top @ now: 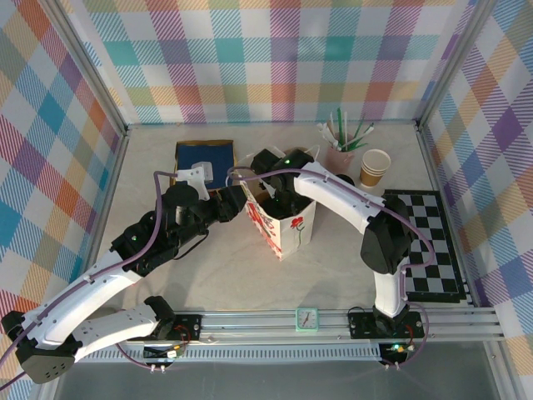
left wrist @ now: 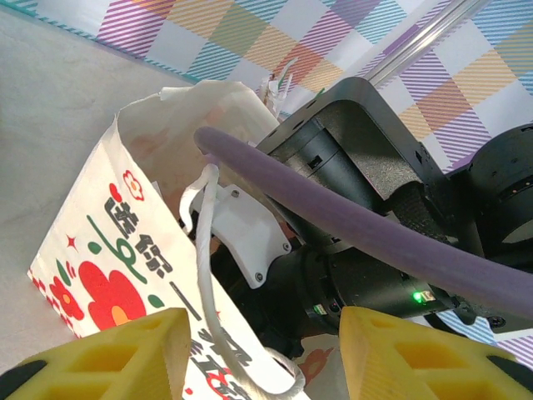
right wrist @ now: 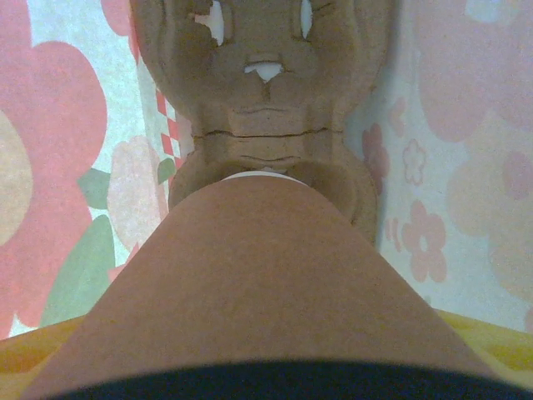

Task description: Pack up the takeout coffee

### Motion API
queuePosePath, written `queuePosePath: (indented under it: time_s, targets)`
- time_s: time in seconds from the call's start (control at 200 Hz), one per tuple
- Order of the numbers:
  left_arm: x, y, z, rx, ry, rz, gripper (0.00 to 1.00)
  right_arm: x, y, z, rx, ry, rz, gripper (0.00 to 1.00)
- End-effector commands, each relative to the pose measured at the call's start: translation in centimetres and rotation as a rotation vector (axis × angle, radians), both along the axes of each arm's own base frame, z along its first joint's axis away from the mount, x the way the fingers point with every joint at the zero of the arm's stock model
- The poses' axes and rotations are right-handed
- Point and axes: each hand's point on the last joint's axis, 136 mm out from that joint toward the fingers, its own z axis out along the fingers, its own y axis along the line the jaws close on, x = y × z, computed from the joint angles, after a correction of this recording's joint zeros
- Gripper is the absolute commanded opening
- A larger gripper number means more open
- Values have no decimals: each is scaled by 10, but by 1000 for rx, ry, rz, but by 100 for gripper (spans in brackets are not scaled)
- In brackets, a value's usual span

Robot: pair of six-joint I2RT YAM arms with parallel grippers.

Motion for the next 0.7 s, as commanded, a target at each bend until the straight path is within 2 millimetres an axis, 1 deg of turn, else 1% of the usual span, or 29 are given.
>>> queuePosePath:
  time_s: [0.0,0.225,0.45,0.695]
  targets:
    - [4,2,8,-15,-23,13,51,-5,2,1,22,18,-14,42]
    - [5,0,9,-15,-26,9,51,-4,1,-2,30,26,-21,42]
    - [7,-2,6,-9,-20,9,51,-3,0,-6,34,37,-27,42]
    - [8,0,8,-5,-28,23,51,-2,-8,-12,-10,36,-43,42]
